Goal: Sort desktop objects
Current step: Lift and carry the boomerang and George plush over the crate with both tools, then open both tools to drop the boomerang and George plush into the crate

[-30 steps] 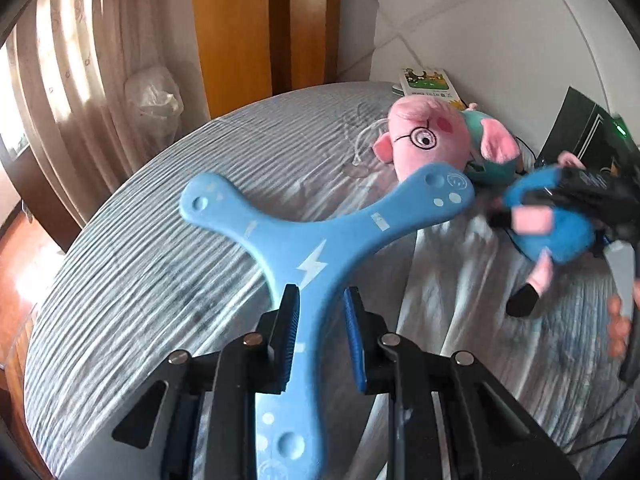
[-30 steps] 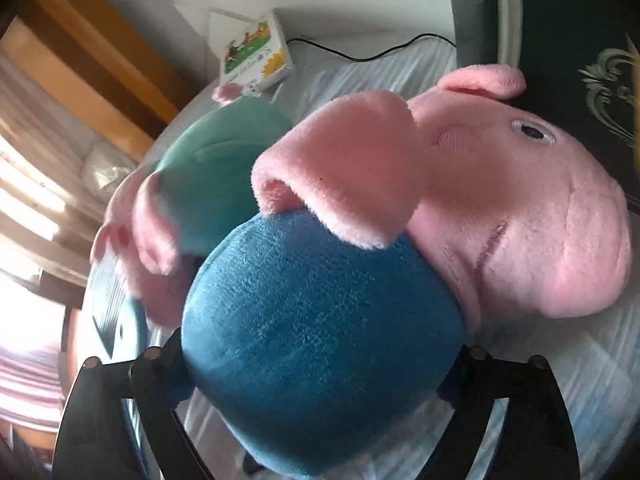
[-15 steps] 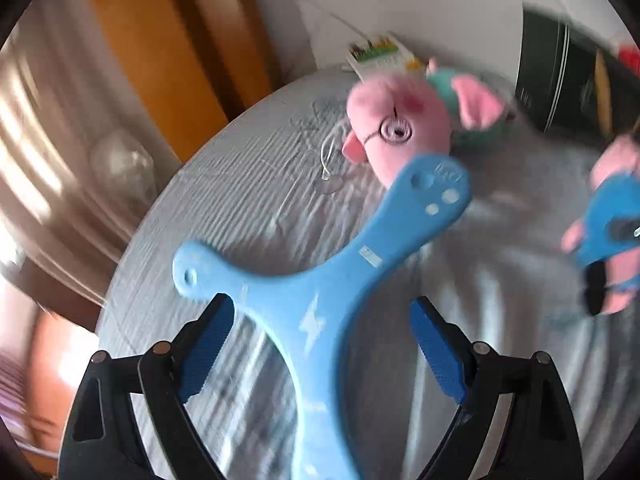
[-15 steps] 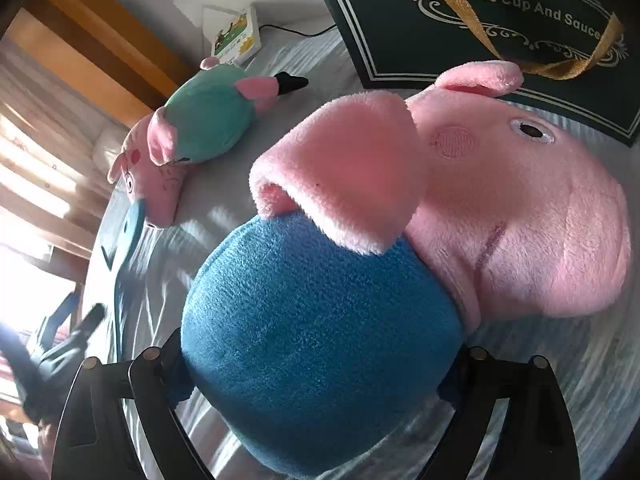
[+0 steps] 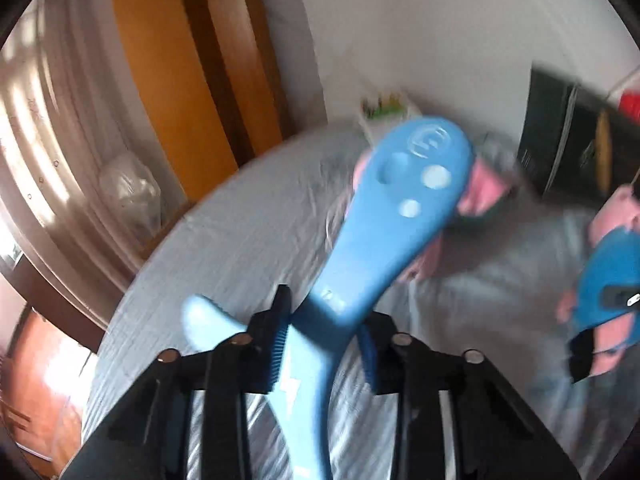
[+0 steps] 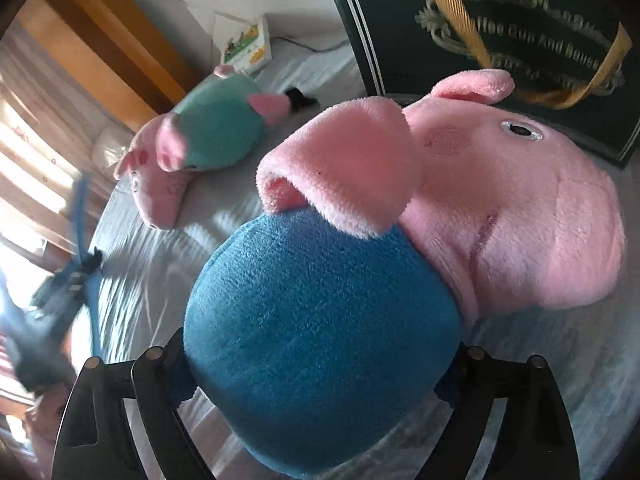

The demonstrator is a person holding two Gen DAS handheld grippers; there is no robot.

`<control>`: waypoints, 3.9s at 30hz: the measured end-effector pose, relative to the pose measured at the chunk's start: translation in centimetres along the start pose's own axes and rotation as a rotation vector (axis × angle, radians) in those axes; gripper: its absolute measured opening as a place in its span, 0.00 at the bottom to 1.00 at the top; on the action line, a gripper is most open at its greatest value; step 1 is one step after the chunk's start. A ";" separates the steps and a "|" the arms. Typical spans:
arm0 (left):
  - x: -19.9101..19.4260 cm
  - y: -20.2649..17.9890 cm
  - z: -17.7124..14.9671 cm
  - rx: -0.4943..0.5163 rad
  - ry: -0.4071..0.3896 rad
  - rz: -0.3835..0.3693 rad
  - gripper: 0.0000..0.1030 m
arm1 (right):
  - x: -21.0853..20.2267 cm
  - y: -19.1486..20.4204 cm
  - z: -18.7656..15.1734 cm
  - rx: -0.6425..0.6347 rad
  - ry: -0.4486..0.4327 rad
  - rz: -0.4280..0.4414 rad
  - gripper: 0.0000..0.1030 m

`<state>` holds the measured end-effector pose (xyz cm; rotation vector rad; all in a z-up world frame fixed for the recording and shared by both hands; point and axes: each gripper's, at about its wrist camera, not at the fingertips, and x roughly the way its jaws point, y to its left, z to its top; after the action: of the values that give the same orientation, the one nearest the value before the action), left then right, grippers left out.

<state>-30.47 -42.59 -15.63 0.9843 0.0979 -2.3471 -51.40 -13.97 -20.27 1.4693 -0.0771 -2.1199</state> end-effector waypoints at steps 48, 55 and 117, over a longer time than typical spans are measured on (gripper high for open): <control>-58.8 -43.6 -0.1 0.284 -0.534 -1.023 0.08 | -65.1 -15.4 -31.6 0.201 -0.786 -0.698 0.87; -62.8 -54.4 -1.5 0.444 -0.426 -1.074 0.08 | -66.8 -22.9 -33.5 0.269 -0.719 -0.772 0.87; -62.3 -58.9 -4.0 0.495 -0.328 -0.899 0.75 | -67.0 -31.0 -37.1 0.230 -0.529 -0.810 1.00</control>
<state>-25.40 37.62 14.41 0.8479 -0.2313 -3.4481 -14.73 53.15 10.92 1.1065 0.1025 -3.2178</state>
